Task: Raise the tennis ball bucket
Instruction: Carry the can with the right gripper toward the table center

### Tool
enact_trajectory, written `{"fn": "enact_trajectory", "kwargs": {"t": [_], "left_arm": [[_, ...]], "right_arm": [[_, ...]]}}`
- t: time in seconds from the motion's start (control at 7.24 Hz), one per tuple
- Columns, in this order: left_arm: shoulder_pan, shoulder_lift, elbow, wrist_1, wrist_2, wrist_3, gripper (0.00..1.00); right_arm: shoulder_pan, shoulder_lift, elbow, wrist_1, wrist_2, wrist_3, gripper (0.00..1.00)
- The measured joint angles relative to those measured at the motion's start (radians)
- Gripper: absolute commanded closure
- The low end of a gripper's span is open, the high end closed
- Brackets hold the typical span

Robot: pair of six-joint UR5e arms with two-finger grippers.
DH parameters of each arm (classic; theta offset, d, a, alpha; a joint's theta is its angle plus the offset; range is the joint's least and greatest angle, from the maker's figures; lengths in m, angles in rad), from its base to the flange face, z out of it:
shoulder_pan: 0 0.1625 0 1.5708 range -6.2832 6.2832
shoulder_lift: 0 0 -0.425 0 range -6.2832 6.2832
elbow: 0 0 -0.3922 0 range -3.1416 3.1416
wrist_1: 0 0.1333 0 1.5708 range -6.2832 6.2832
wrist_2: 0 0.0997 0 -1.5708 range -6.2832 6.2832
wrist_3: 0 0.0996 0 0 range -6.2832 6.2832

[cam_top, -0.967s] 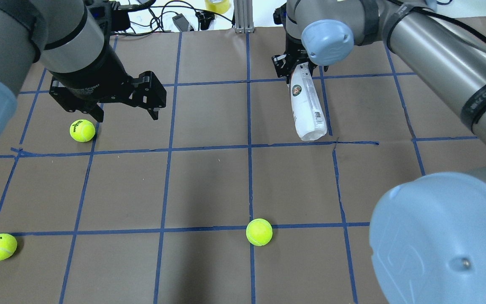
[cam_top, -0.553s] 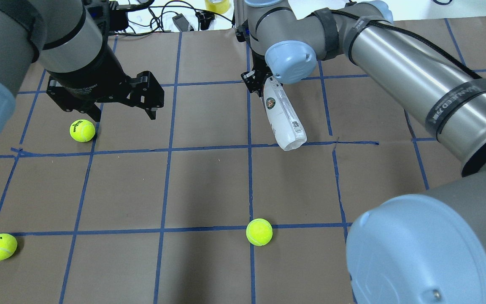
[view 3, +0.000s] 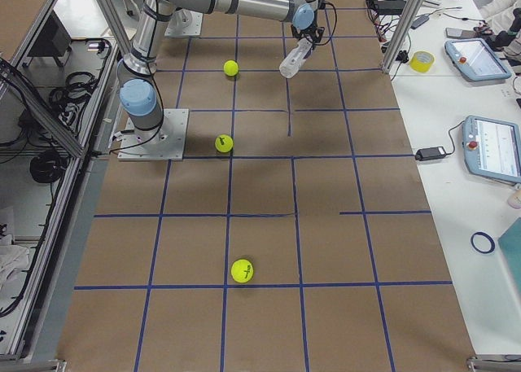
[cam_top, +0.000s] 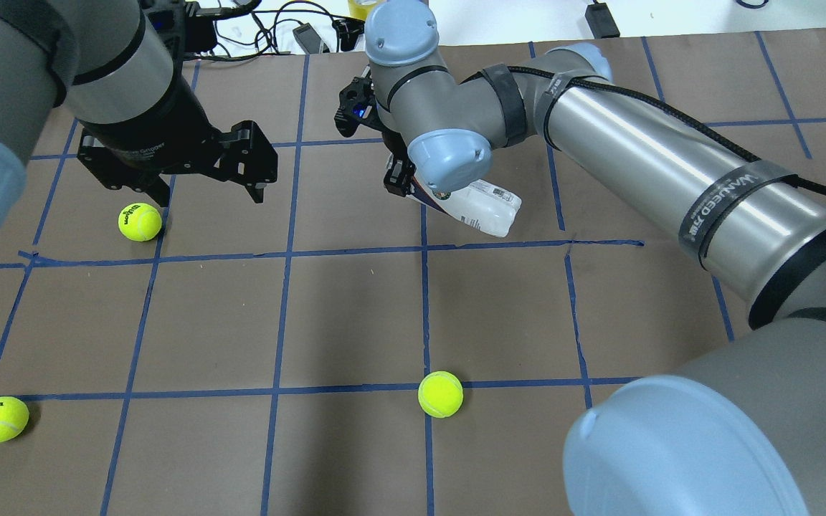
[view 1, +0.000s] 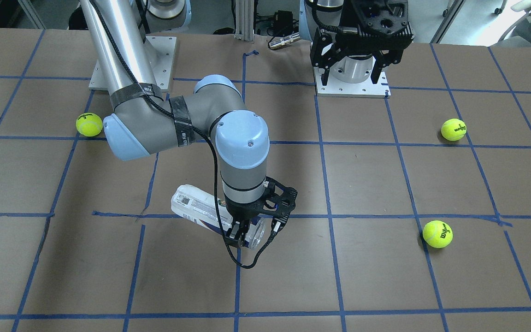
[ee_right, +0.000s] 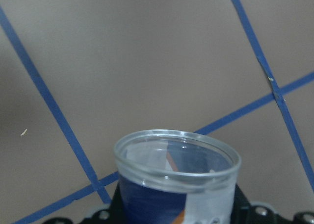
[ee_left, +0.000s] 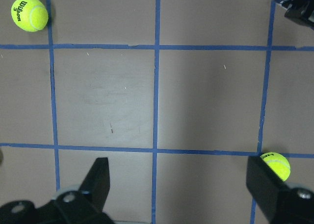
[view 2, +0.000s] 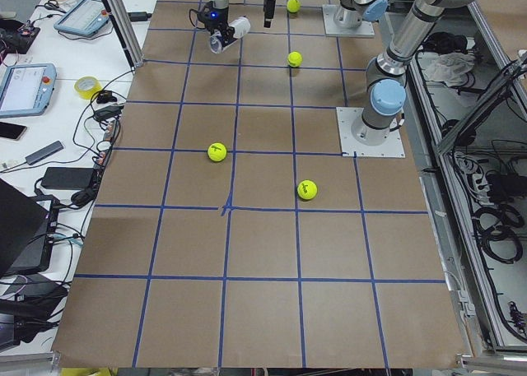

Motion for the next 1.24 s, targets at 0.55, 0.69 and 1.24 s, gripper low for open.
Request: {"fn": "enact_trajectory", "kwargs": {"t": [0.55, 0.69, 1.24], "left_arm": [[0.0, -0.003, -0.002, 0.01, -0.002, 0.004, 0.0], [0.0, -0.004, -0.003, 0.011, -0.002, 0.005, 0.0], [0.001, -0.004, -0.003, 0.011, -0.002, 0.021, 0.0]], "right_arm": [[0.013, 0.007, 0.05, -0.116, 0.1, -0.298, 0.61], [0.027, 0.018, 0.05, -0.118, 0.107, -0.362, 0.61], [0.049, 0.065, 0.049, -0.156, 0.164, -0.466, 0.1]]}}
